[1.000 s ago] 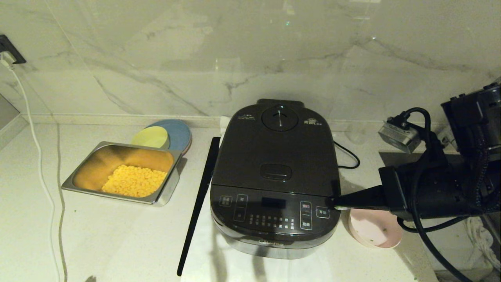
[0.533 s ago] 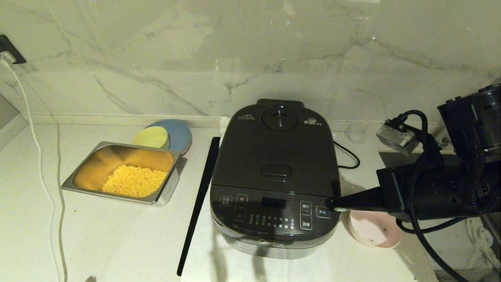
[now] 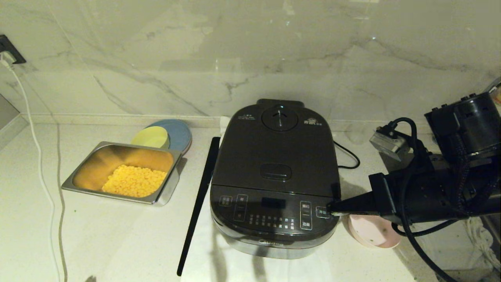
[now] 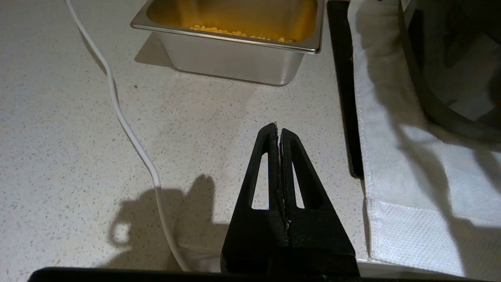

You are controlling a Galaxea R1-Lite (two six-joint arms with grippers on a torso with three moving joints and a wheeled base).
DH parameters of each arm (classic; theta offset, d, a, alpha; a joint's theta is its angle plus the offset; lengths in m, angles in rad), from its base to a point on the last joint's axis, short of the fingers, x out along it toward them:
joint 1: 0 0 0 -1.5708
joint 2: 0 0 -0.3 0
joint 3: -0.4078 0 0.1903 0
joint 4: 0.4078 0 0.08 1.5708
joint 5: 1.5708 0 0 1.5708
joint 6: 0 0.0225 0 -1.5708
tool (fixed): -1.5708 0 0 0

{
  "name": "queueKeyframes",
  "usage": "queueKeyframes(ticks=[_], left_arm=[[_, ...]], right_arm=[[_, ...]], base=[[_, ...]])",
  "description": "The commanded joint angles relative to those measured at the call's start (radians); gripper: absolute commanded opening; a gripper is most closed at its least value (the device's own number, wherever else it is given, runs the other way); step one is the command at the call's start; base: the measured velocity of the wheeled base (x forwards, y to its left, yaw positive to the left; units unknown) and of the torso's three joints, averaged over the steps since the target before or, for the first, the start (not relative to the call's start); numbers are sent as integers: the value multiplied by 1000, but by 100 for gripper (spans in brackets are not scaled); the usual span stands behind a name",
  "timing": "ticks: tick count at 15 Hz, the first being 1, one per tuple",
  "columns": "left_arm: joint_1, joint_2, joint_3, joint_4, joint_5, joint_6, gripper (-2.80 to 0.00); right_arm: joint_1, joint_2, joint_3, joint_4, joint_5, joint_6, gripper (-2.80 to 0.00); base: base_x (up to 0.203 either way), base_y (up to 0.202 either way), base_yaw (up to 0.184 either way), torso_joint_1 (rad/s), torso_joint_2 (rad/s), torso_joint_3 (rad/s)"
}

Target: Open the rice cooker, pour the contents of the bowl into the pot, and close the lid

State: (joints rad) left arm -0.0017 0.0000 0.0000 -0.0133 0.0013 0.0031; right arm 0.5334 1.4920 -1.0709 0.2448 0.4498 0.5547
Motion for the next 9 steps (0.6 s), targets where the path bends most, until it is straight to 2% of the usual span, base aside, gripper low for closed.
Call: queueKeyframes(ticks=[1, 9], left_arm=[[0, 0, 9, -1, 0, 0, -280], [0, 0, 9, -1, 0, 0, -280]], right_arm=[[0, 18, -1, 1, 3, 4, -280], [2, -17, 10, 3, 6, 4, -280]], base=[[0, 0, 0, 0, 0, 0], [0, 0, 0, 0, 0, 0]])
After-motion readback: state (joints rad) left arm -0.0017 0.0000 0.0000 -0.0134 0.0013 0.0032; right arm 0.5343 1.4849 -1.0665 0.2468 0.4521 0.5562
